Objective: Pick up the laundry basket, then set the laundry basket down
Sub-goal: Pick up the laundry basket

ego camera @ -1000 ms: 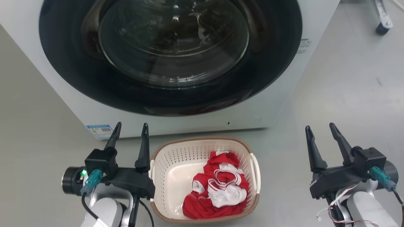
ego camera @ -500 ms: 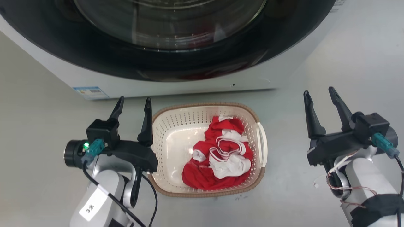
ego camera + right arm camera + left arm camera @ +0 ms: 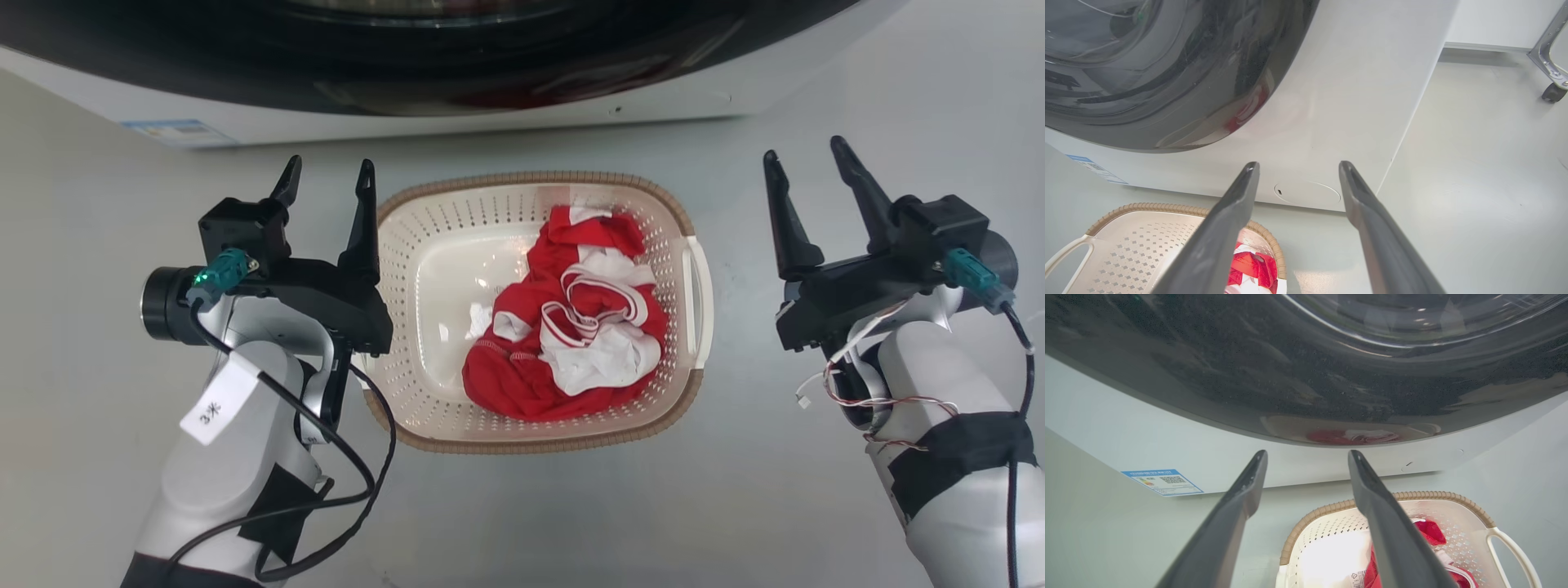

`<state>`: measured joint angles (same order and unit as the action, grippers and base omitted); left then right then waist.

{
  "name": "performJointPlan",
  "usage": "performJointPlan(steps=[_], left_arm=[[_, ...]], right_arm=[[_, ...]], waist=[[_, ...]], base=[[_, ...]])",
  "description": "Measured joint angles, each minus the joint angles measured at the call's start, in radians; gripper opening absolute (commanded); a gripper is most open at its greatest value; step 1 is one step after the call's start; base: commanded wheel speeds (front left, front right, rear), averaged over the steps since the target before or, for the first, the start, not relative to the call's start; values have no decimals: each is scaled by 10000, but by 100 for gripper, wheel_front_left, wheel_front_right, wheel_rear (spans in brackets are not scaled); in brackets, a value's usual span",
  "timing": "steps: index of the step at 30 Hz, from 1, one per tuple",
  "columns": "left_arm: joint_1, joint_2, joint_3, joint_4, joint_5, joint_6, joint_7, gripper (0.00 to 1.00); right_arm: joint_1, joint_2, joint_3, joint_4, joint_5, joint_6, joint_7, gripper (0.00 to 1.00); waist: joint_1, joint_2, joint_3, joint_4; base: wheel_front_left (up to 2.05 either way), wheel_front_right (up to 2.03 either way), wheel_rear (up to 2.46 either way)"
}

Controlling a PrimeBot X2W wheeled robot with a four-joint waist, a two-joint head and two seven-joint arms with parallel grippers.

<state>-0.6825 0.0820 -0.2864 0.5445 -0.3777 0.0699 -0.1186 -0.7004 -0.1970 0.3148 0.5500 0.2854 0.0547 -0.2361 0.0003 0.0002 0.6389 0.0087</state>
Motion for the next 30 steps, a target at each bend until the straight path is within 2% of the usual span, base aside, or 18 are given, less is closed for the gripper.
performJointPlan(steps=[14, 30], left_arm=[[-572, -123, 12, 2065, -213, -276, 113, 100], [-1235, -188, 138, 4033, -556, -608, 639, 100]], right_arm=[[-706, 506, 278, 1797, -90, 198, 58, 100], [-1155, 867, 757, 3498, -67, 472, 73, 100]], waist=[[-2, 0, 1518, -108], [-3, -1, 2151, -94]], base=[[0, 0, 0], [0, 0, 0]])
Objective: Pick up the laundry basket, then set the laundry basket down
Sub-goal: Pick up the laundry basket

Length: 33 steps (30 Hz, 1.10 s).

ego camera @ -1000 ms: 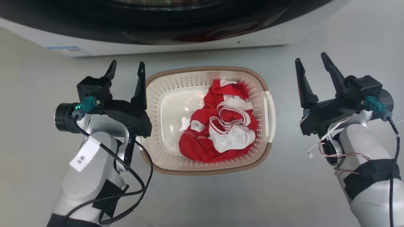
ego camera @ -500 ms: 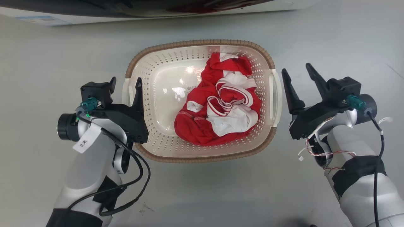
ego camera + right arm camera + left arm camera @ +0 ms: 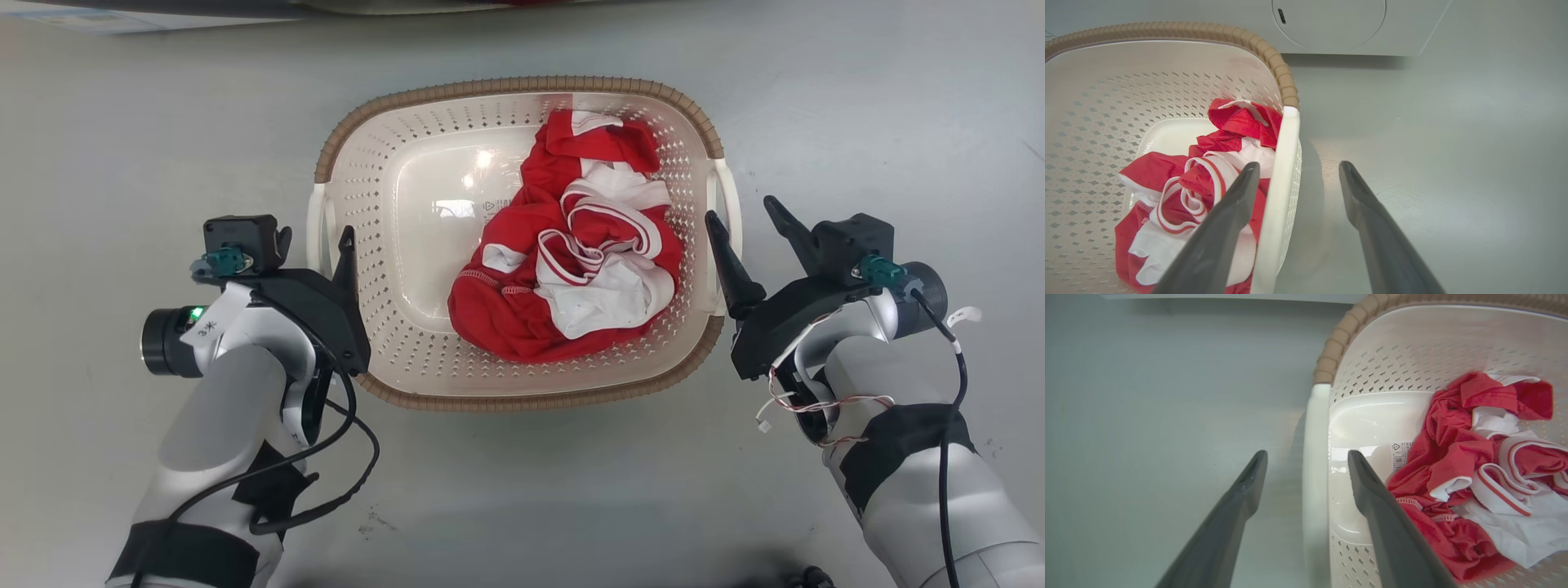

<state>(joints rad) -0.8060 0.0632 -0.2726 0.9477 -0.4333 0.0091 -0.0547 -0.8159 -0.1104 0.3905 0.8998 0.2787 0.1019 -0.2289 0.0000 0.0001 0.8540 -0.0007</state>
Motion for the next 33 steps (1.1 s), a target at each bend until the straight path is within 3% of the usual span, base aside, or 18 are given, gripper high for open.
performJointPlan(steps=[9, 10, 11, 33], left_arm=[[-497, -31, 77, 740, -102, -94, 178, 100], [-537, -38, 71, 803, -100, -94, 176, 48], [-565, -44, 59, 855, -100, -94, 176, 0], [-937, -468, 50, 2173, -508, -633, 8, 0]], right_arm=[[-462, 100, 219, 642, 27, 98, 81, 97], [-505, 105, 244, 725, 36, 109, 81, 22], [-550, 105, 328, 807, 35, 130, 94, 0], [-940, 364, 453, 2117, 518, 297, 73, 0]], waist=[[0, -1, 306, 6], [1, 0, 326, 6], [0, -1, 336, 7], [0, -1, -243, 3]], base=[[0, 0, 0], [0, 0, 0], [0, 0, 0], [0, 0, 0]])
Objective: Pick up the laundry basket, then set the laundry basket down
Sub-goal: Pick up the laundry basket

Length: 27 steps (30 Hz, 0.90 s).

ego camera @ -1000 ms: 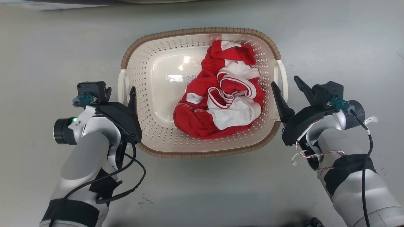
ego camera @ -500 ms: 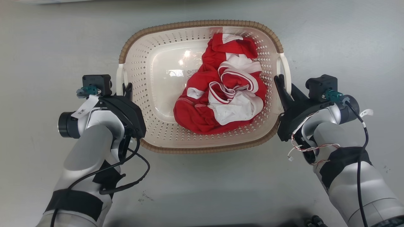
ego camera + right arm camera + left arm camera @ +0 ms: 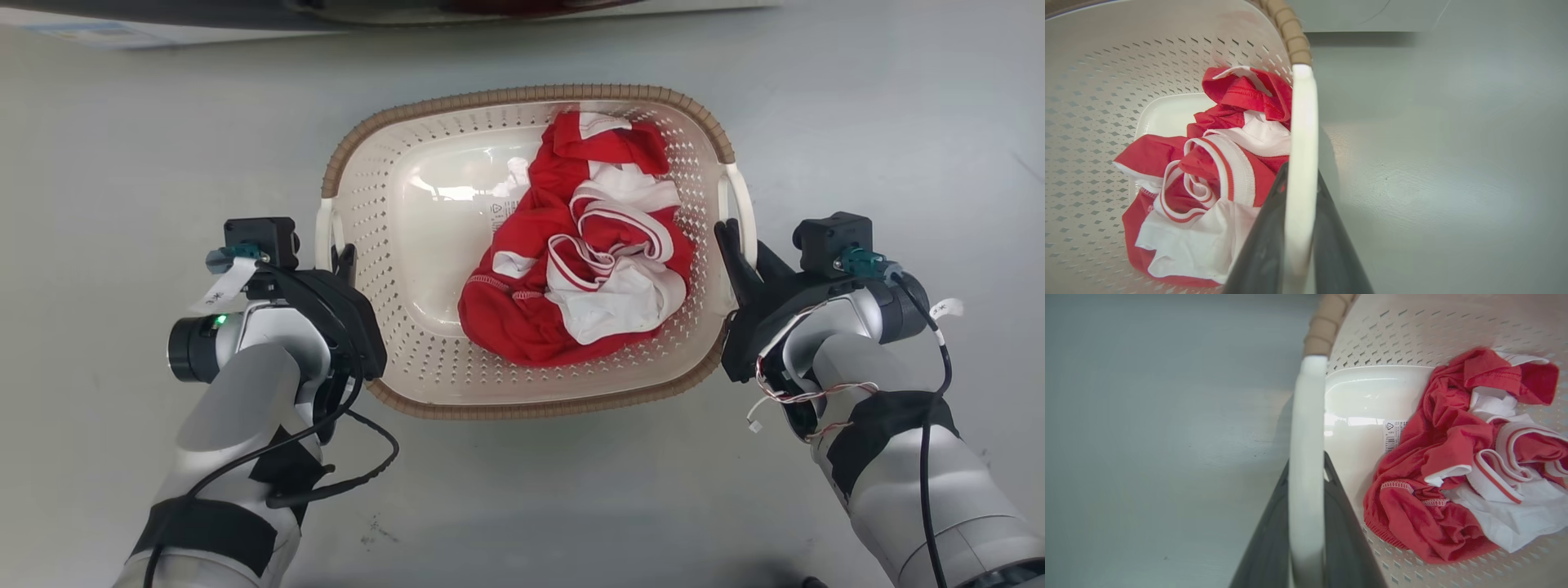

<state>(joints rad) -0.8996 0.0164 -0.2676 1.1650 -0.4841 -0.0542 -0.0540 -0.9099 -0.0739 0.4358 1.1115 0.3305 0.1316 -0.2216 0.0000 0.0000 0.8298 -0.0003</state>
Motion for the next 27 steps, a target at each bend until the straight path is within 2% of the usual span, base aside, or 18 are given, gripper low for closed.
performJointPlan(steps=[15, 27], left_arm=[[137, -194, -4, 805, -376, -228, 577, 0], [981, -186, -418, 895, -1390, -257, 1415, 0]], right_arm=[[473, 98, 316, 698, 702, 6, 439, 0], [1093, 174, 746, 911, 1375, 6, 1300, 0]], waist=[[0, 0, -1413, 69], [-1, 0, -2693, 60]], base=[[0, 0, 0], [0, 0, 0]])
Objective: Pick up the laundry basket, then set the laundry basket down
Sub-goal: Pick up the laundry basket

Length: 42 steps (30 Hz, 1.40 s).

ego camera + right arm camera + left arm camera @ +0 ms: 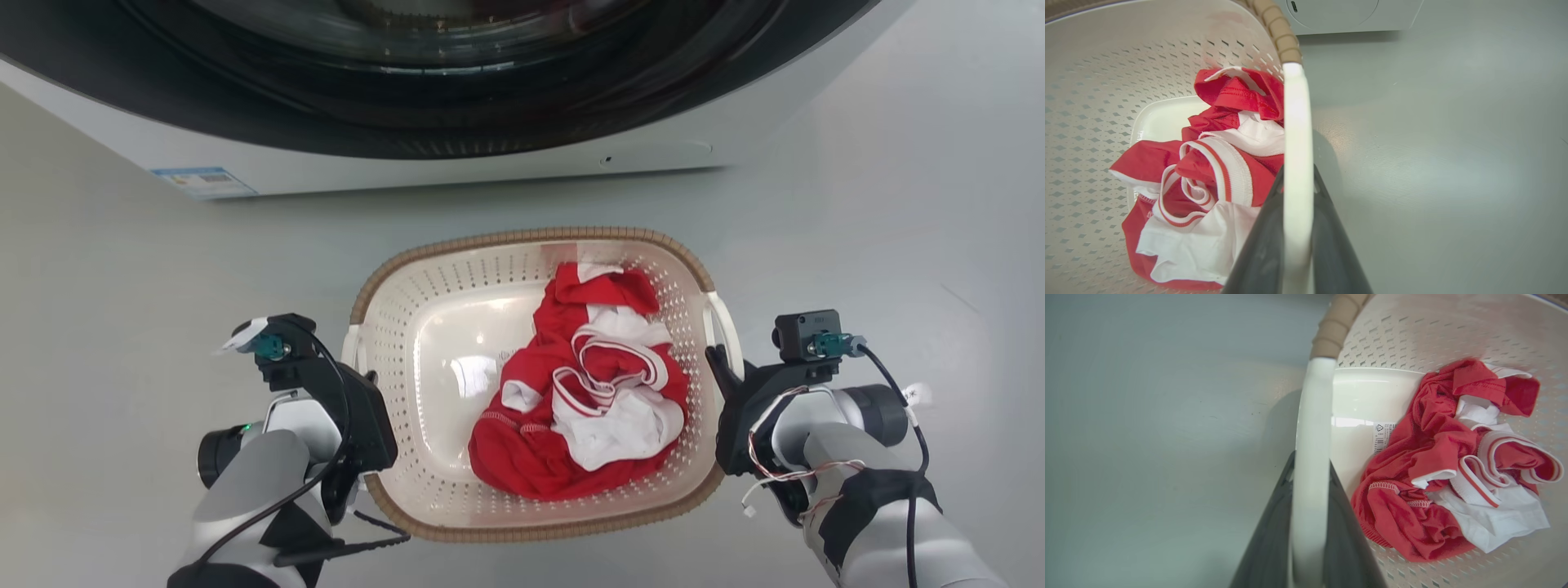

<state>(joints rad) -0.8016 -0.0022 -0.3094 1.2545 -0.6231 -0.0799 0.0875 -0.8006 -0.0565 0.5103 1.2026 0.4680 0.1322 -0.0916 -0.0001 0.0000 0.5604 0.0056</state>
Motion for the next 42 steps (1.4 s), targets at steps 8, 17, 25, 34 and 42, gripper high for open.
performJointPlan(steps=[8, 17, 25, 34, 42], left_arm=[[613, 46, -477, -21, -717, 23, 694, 0], [985, 75, -838, 8, -1137, 211, 1411, 0], [1508, 79, -1106, 42, -1427, 453, 1994, 0], [2044, 88, -1308, 107, -1781, 713, 2512, 0], [2421, 102, -1524, 136, -2021, 888, 2867, 0]], right_arm=[[546, 21, 276, 10, 546, 0, 606, 0], [1162, 61, 453, -6, 1210, 0, 1223, 0], [1864, 100, 631, -40, 1762, 0, 1730, 0], [2615, 121, 876, -165, 2245, -2, 2236, 0], [3023, 132, 1112, -251, 2514, -4, 2592, 0]], waist=[[-1, 0, -963, -56], [-1, -1, -1978, -114], [-2, -1, -2912, -128], [-1, -1, -3942, -138], [0, -1, -4669, -158]], base=[[0, 0, 0], [0, 0, 0], [0, 0, 0], [0, 0, 0], [0, 0, 0]])
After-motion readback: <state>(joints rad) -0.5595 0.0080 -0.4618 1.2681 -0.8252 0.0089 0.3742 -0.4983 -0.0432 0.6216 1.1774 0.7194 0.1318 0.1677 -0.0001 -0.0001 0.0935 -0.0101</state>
